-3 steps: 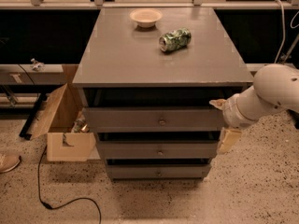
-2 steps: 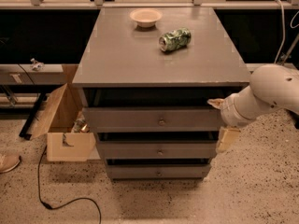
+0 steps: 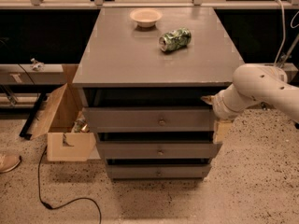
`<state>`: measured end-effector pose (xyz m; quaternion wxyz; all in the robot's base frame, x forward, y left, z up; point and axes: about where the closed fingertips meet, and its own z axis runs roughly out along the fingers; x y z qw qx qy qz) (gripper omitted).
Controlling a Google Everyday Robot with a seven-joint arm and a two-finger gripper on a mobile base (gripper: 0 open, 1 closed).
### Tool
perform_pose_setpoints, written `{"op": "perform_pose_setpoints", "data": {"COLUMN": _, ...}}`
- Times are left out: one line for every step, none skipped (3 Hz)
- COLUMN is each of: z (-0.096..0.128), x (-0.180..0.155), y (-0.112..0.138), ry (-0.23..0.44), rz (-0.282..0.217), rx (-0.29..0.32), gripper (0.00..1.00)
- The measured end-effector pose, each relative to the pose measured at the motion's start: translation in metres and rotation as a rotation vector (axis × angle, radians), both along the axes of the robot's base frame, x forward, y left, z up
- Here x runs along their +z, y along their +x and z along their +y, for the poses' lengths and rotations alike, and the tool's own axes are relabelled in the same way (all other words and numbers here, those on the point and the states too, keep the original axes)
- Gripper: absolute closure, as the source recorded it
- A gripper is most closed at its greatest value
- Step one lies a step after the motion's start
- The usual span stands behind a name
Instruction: Open top drawer
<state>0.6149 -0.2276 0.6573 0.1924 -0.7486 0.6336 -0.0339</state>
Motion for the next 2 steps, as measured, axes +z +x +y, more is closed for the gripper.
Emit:
{"op": "perform_pose_setpoints", "data": {"z": -0.004, "x": -0.019, "y": 0.016, "ry": -0.023, "rz": 0.03, "rx": 0.001, "gripper": 0.0}}
{"op": "perform_pose_setpoints", "data": {"z": -0.011, "x": -0.035, "y": 0.017, "ry": -0.042, "rz": 0.066, "rx": -0.016, "gripper": 0.19}}
